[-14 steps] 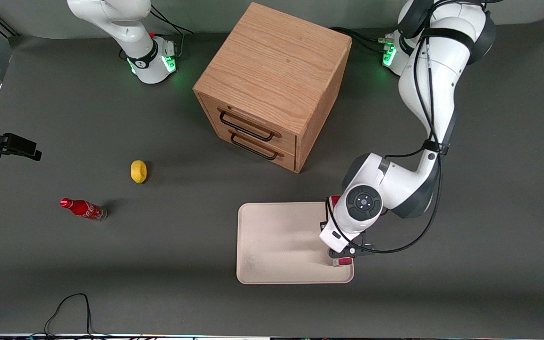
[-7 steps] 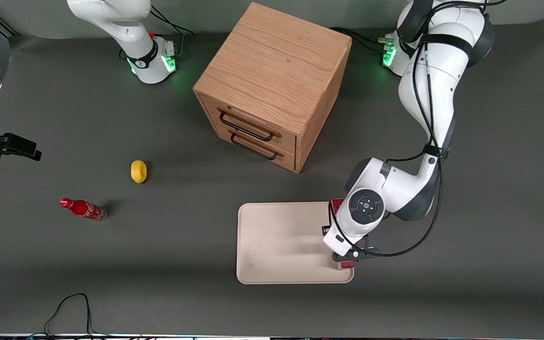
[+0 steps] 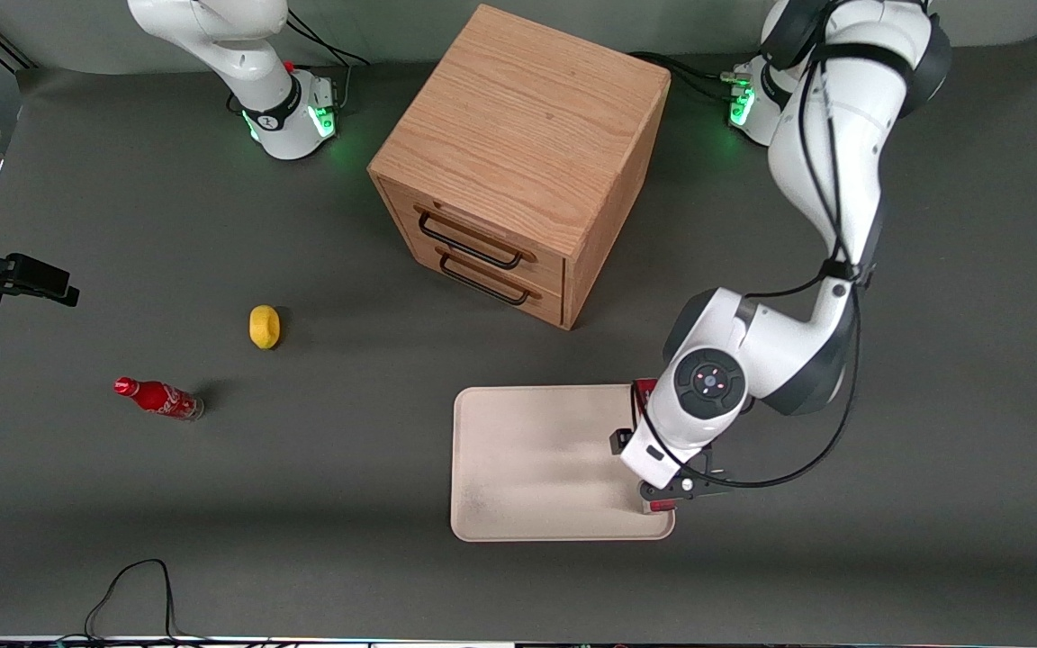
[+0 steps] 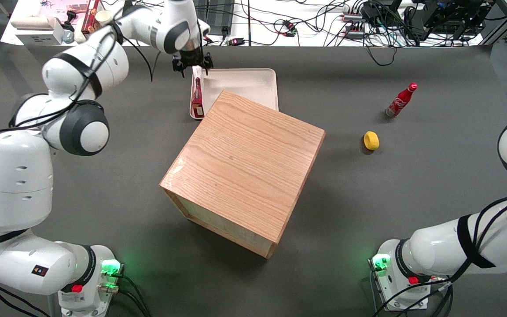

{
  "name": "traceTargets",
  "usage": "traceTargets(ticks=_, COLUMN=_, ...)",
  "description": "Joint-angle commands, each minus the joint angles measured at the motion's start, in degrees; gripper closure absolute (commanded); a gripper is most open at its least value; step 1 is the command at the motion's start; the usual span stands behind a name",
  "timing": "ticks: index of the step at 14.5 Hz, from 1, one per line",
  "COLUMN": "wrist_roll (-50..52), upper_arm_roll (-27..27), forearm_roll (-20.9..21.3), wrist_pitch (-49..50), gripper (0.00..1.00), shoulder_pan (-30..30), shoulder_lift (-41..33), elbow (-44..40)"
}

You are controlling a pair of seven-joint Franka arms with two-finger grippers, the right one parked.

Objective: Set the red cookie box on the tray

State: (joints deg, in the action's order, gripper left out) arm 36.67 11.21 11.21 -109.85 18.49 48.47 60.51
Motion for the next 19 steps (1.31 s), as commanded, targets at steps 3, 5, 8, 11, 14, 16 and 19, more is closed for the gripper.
traceTargets(ticks=3, wrist_roll=4.3, upper_arm_roll=-0.1, forearm_roll=-0.7, wrist_pitch=10.0, gripper=0.00, shoulder_pan=0.8, shoulder_lift=-13.5, elbow=1.7)
traceTargets(ticks=5, wrist_roll=5.4, upper_arm_roll=0.0, forearm_roll=-0.8, wrist_pitch=13.7, gripper=0.00, shoulder_pan=0.8, shoulder_lift=-17.5, elbow=1.7)
traceTargets(ticks=8, wrist_roll=4.8, upper_arm_roll=0.8, forearm_roll=-0.9, wrist_pitch=19.1, gripper=0.00, shoulder_pan=0.2, shoulder_lift=-22.1, elbow=1.9)
traceTargets(ticks=11, wrist_roll=1.3, upper_arm_roll=0.7, forearm_roll=-1.8, wrist_pitch=20.8, gripper=0.00, shoulder_pan=-1.1, shoulder_lift=-25.3, elbow=5.0)
traceTargets(ticks=14, wrist_roll=-5.2, upper_arm_roll=0.7, forearm_roll=-4.0, wrist_pitch=17.1, gripper=0.00, shoulder_pan=-6.4, shoulder_lift=-33.7, elbow=17.3)
traceTargets(ticks=16, wrist_roll=-10.7, upper_arm_roll=0.6, forearm_roll=-4.4, wrist_pitch=13.5, gripper=0.00, shoulder_pan=-10.1, shoulder_lift=-39.8, elbow=26.7)
traceTargets(ticks=19, wrist_roll=-21.2, upper_arm_roll=0.3, forearm_roll=-6.5, wrist_pitch=11.1, gripper=0.00, shoulder_pan=-17.0, shoulder_lift=-46.5, elbow=35.7)
